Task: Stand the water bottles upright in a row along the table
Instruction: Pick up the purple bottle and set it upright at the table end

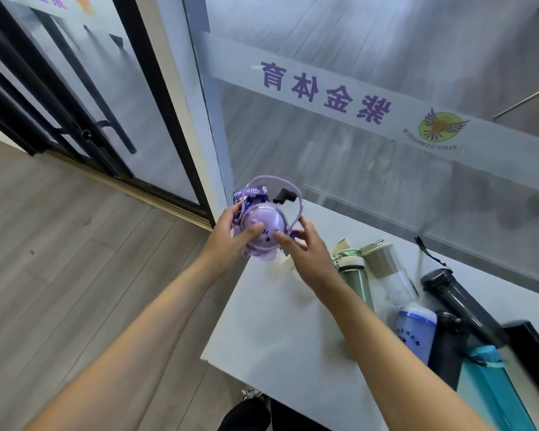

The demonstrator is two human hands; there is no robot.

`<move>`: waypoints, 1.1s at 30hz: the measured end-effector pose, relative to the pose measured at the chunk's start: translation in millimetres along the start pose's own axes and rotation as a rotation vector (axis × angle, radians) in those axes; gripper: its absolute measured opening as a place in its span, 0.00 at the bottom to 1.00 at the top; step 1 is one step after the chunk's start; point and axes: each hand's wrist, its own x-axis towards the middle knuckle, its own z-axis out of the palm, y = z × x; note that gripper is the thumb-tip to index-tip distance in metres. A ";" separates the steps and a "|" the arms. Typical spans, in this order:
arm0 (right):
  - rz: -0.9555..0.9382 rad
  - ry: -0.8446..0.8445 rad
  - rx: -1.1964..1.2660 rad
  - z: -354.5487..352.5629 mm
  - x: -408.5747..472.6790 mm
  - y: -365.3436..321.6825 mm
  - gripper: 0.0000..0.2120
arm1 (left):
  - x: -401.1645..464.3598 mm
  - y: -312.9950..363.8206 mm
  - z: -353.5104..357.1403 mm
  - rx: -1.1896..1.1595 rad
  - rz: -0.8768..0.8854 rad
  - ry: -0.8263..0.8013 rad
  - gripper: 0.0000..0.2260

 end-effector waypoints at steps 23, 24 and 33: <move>0.158 0.143 -0.044 -97.9 109.8 27.9 0.38 | 139.5 6.3 106.8 0.015 -0.138 -0.100 0.18; 0.161 0.142 -0.049 -98.1 110.3 27.3 0.38 | 141.2 6.4 107.2 0.020 -0.138 -0.101 0.17; 0.170 0.138 -0.114 -97.4 118.1 27.8 0.34 | 150.4 2.7 109.8 0.044 -0.163 -0.083 0.14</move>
